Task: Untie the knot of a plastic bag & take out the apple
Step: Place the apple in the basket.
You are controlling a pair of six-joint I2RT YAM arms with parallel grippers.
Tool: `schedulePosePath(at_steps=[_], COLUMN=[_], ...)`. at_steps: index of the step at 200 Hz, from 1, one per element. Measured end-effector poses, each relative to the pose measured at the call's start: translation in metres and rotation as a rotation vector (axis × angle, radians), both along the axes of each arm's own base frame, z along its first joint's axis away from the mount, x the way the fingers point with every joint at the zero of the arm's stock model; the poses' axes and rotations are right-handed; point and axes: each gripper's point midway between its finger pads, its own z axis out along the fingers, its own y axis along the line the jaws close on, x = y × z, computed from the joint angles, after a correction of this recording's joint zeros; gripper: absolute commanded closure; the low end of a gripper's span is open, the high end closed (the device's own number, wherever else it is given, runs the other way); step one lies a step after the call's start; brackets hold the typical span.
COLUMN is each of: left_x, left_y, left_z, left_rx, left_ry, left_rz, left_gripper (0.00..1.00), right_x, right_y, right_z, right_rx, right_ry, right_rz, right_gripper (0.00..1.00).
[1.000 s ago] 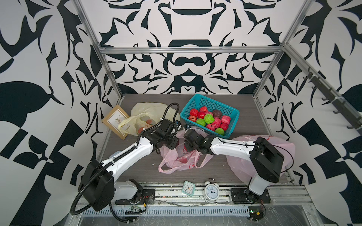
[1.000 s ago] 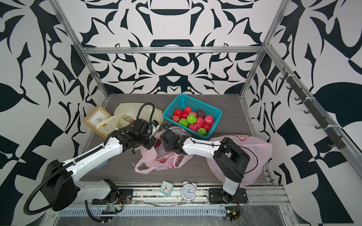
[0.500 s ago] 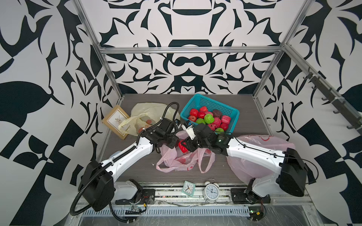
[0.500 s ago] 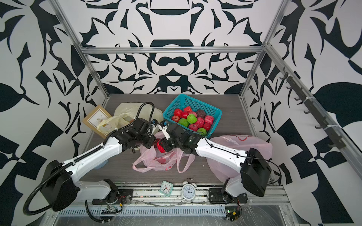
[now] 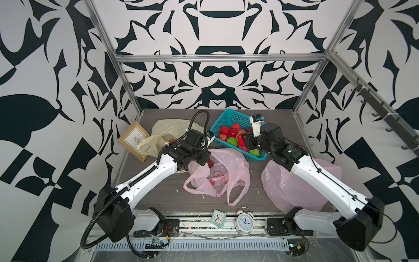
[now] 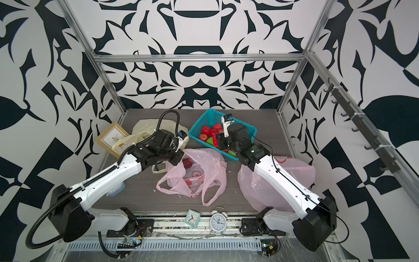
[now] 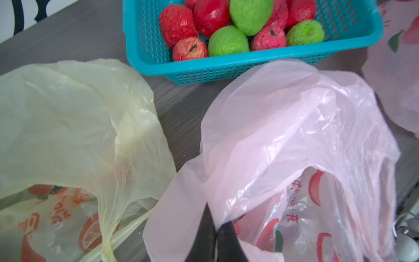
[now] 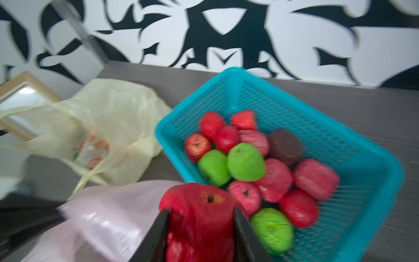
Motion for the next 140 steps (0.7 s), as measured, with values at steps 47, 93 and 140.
schedulePosePath(at_steps=[47, 93, 140], left_x=[-0.008, -0.008, -0.013], left_y=[-0.018, -0.015, -0.003], left_z=[0.016, 0.003, -0.022], left_rx=[-0.049, -0.018, 0.045], left_ry=[-0.013, 0.004, 0.043], left_rz=[-0.085, -0.08, -0.06], left_gripper=[0.94, 0.94, 0.93], right_x=[0.042, 0.073, 0.094], right_y=[-0.05, -0.062, -0.069], right_z=[-0.046, -0.099, -0.117], right_rx=[-0.162, -0.259, -0.29], right_ry=[0.072, 0.175, 0.205], right_rz=[-0.173, -0.207, -0.223], right_gripper=[0.82, 0.82, 0.83])
